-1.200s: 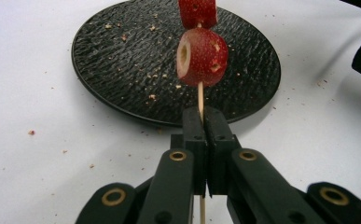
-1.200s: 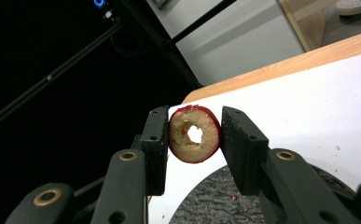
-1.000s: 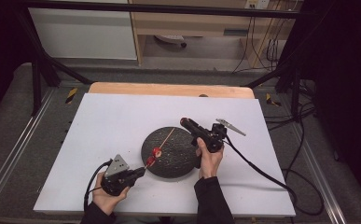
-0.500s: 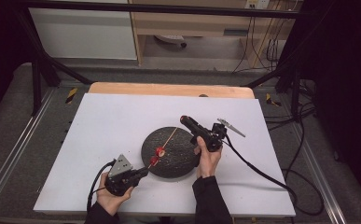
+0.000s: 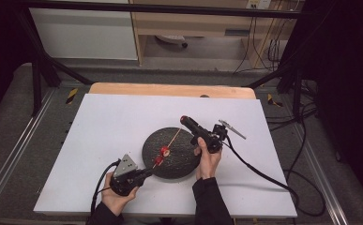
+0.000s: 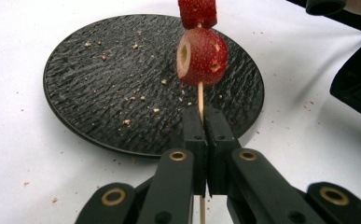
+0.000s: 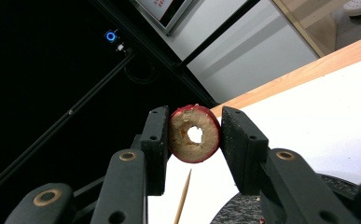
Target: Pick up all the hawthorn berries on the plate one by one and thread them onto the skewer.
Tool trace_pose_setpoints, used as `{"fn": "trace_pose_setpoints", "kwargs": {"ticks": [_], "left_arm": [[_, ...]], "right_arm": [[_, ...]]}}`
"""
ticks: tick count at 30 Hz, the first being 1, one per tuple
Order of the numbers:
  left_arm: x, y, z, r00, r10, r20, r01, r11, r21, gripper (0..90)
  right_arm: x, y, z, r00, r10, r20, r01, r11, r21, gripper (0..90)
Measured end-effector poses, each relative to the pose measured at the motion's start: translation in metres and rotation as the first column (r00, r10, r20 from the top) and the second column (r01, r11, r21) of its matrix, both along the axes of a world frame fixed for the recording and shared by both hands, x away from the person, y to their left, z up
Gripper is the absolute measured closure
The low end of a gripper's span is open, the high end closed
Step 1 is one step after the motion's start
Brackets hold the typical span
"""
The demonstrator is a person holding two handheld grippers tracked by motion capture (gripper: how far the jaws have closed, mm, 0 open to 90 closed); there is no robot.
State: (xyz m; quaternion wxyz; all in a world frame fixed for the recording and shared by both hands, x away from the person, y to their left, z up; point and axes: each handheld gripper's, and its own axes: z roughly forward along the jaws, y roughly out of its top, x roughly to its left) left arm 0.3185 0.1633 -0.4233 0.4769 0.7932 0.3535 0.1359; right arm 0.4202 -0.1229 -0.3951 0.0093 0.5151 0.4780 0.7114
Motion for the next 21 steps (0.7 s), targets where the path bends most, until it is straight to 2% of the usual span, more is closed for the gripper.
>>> {"fn": "trace_pose_setpoints", "kwargs": {"ticks": [21], "left_arm": [[0.0005, -0.002, -0.0016, 0.9999, 0.009, -0.01, -0.009, 0.9997, -0.021, 88.6]], "right_arm": [[-0.0007, 0.0004, -0.0004, 1.0, 0.002, -0.002, -0.002, 1.0, 0.014, 63.5]]}}
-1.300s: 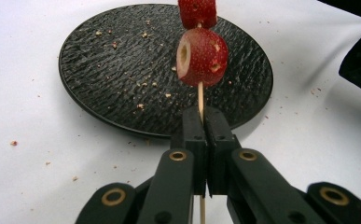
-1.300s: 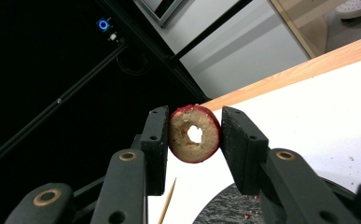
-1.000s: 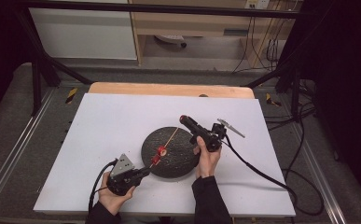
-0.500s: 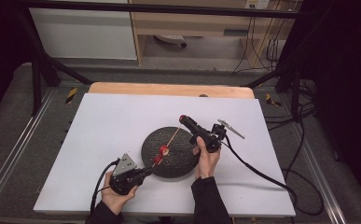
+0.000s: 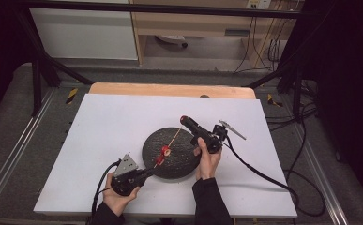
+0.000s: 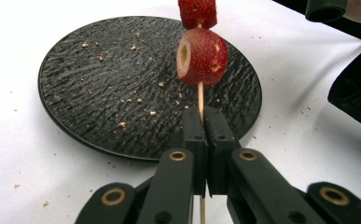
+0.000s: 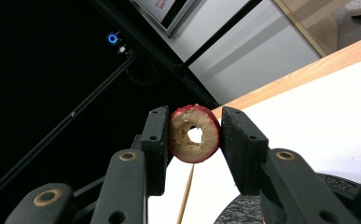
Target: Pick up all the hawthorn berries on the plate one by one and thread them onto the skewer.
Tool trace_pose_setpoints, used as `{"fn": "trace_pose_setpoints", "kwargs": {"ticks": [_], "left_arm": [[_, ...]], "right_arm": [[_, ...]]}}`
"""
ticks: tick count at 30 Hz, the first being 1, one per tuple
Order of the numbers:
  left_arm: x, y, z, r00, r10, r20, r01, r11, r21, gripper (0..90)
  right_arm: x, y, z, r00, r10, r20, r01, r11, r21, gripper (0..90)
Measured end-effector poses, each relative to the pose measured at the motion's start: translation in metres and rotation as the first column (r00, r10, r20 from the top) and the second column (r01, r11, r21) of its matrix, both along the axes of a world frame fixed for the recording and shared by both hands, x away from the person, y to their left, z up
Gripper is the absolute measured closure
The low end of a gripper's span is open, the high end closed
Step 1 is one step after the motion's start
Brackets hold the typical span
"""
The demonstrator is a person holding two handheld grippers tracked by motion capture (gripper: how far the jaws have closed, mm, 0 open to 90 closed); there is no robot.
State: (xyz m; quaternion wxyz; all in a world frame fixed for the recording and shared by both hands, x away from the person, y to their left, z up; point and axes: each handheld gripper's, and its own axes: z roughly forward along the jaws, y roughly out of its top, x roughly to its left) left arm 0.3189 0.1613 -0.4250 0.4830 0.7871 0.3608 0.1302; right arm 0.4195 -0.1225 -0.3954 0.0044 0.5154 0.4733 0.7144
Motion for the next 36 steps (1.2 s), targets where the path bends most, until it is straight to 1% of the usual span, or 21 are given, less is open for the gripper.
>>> {"fn": "trace_pose_setpoints", "kwargs": {"ticks": [4, 10, 12, 14, 17, 20, 25, 27, 29, 33, 36], "left_arm": [[0.0, 0.0, 0.0, 1.0, 0.001, 0.0, -0.001, 1.0, -0.003, 88.6], [0.001, 0.0, 0.001, 0.9999, 0.012, 0.0, -0.012, 0.9998, -0.018, 88.6], [0.001, -0.002, 0.001, 0.9998, 0.017, -0.003, -0.017, 0.9994, -0.028, 88.6], [0.002, -0.006, 0.002, 0.9998, 0.018, 0.001, -0.018, 0.9994, -0.028, 88.6], [0.004, -0.009, 0.003, 0.9995, 0.032, -0.004, -0.032, 0.9984, -0.046, 88.6], [0.005, -0.014, 0.004, 0.9993, 0.037, -0.011, -0.037, 0.9984, -0.044, 88.6], [0.006, -0.015, 0.004, 0.9991, 0.043, -0.003, -0.043, 0.9978, -0.051, 88.7], [0.005, -0.015, 0.004, 0.9989, 0.045, -0.008, -0.046, 0.9968, -0.065, 88.8], [0.005, -0.016, 0.004, 0.9989, 0.048, 0.004, -0.047, 0.9967, -0.066, 88.9], [0.003, -0.019, 0.004, 0.9983, 0.057, 0.004, -0.057, 0.9953, -0.078, 88.9], [0.006, -0.02, 0.004, 0.998, 0.064, -0.001, -0.064, 0.9946, -0.082, 88.8]], "right_arm": [[0.0, 0.001, -0.001, 1.0, 0.0, 0.004, 0.0, 1.0, -0.002, 63.5], [-0.001, 0.002, -0.002, 1.0, 0.007, -0.002, -0.007, 1.0, 0.011, 63.5], [-0.001, 0.002, -0.003, 1.0, 0.006, 0.0, -0.006, 1.0, 0.014, 63.5], [-0.001, 0.003, -0.004, 0.9999, 0.011, -0.004, -0.011, 1.0, 0.019, 63.5], [-0.001, 0.004, -0.005, 0.9999, 0.016, -0.004, -0.015, 1.0, 0.025, 63.5], [-0.002, 0.004, -0.006, 0.9999, 0.015, -0.004, -0.015, 0.999, 0.031, 63.6], [-0.003, 0.002, -0.003, 0.9999, 0.013, 0.005, -0.013, 1.0, 0.027, 63.6], [-0.003, 0.002, -0.002, 0.9999, 0.013, 0.008, -0.013, 0.999, 0.031, 63.7], [-0.003, 0.003, -0.003, 0.9999, 0.013, 0.008, -0.013, 0.999, 0.04, 63.7], [-0.002, 0.004, -0.005, 0.9995, 0.032, 0.0, -0.032, 0.998, 0.056, 63.9], [-0.002, 0.005, -0.006, 0.9993, 0.037, -0.002, -0.037, 0.998, 0.056, 63.9]]}}
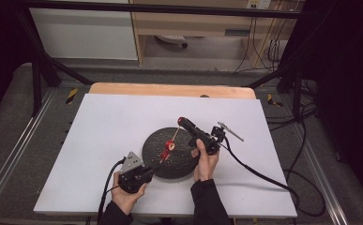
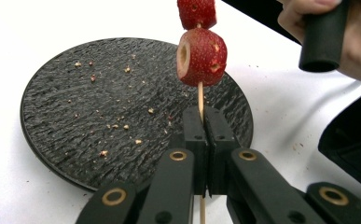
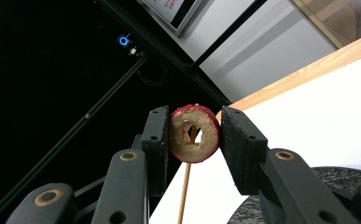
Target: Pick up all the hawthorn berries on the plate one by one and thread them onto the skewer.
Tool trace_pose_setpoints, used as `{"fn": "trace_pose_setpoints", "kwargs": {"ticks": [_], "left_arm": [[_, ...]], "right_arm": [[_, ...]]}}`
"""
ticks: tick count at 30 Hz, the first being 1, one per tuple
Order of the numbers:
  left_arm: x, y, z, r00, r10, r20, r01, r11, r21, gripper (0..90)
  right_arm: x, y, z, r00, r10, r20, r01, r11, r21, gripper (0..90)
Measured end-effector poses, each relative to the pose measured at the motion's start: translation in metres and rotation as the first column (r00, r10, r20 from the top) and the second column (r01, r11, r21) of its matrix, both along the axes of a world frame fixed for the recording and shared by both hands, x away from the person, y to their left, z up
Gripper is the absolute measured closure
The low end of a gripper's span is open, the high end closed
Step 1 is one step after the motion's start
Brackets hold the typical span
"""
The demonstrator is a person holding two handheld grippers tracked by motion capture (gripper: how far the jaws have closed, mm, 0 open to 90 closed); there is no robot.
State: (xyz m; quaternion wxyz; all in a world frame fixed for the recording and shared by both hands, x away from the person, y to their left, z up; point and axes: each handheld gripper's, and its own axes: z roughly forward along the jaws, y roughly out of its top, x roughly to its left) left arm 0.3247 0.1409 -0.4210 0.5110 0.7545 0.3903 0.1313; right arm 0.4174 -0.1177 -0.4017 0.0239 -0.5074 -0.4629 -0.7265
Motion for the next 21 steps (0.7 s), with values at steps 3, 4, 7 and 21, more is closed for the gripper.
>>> {"fn": "trace_pose_setpoints", "kwargs": {"ticks": [3, 4, 7, 21], "left_arm": [[0.002, -0.003, 0.0, 1.0, -0.001, -0.001, 0.001, 1.0, 0.003, 88.9], [0.002, -0.003, 0.001, 1.0, -0.001, 0.001, 0.001, 1.0, 0.005, 88.9], [0.005, -0.002, 0.003, 1.0, 0.0, 0.0, 0.0, 1.0, 0.004, 88.9], [0.018, -0.01, 0.009, 0.9999, -0.014, 0.004, 0.014, 0.9998, 0.014, 89.0]], "right_arm": [[-0.002, 0.001, -0.001, 1.0, 0.006, 0.002, -0.006, 1.0, -0.007, 63.9], [-0.002, 0.001, -0.001, 1.0, 0.009, 0.003, -0.009, 1.0, -0.01, 63.9], [-0.004, 0.002, -0.002, 0.9999, 0.014, 0.003, -0.014, 1.0, -0.015, 63.9], [-0.01, 0.004, -0.004, 0.9993, 0.037, 0.003, -0.037, 0.998, -0.055, 64.0]]}}
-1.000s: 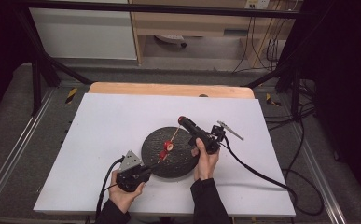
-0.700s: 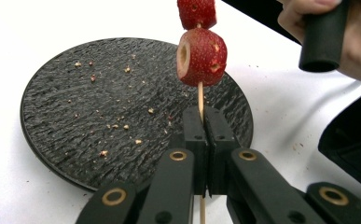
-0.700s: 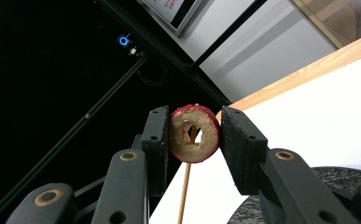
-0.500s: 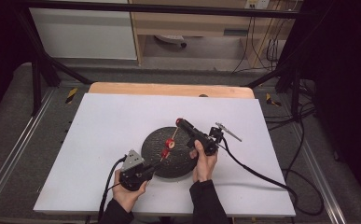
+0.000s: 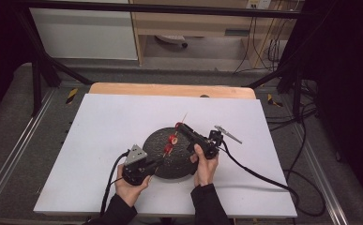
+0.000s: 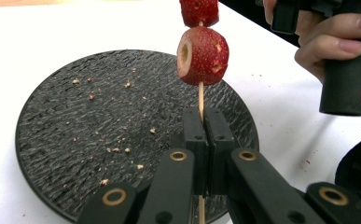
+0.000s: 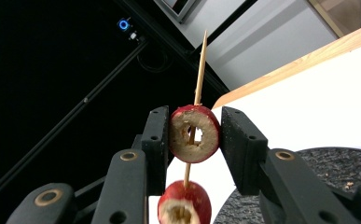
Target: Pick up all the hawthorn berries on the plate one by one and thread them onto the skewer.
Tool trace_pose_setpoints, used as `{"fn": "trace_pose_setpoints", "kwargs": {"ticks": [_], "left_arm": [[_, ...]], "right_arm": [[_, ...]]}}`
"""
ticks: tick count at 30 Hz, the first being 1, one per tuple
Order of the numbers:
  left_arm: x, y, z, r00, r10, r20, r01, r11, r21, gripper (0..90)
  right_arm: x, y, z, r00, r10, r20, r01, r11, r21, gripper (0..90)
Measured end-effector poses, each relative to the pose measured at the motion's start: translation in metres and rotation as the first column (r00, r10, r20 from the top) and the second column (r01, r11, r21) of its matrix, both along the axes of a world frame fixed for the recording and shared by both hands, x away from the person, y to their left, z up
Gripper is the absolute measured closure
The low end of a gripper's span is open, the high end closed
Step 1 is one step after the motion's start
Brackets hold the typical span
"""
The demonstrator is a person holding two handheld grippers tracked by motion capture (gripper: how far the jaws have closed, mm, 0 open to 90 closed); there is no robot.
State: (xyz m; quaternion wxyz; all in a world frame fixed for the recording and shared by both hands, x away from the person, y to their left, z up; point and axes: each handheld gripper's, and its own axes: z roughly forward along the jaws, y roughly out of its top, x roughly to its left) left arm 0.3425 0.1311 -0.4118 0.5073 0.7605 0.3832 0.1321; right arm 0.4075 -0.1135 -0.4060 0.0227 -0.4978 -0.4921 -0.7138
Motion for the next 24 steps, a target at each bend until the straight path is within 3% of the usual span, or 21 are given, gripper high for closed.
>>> {"fn": "trace_pose_setpoints", "kwargs": {"ticks": [12, 19, 24], "left_arm": [[0.005, -0.003, 0.0, 0.9999, -0.013, -0.006, 0.013, 0.9999, -0.003, 89.0], [0.005, 0.006, -0.001, 0.9999, -0.011, -0.009, 0.011, 0.9999, 0.003, 89.0], [0.005, 0.013, -0.003, 0.9997, -0.009, -0.021, 0.009, 0.9999, 0.013, 88.9]], "right_arm": [[-0.001, -0.003, -0.001, 1.0, 0.002, -0.009, -0.002, 0.999, -0.032, 63.1], [-0.001, -0.012, 0.005, 0.9998, 0.019, -0.002, -0.02, 0.991, -0.132, 48.6], [-0.001, -0.021, 0.008, 0.9988, 0.049, 0.002, -0.047, 0.97, -0.238, 31.6]]}}
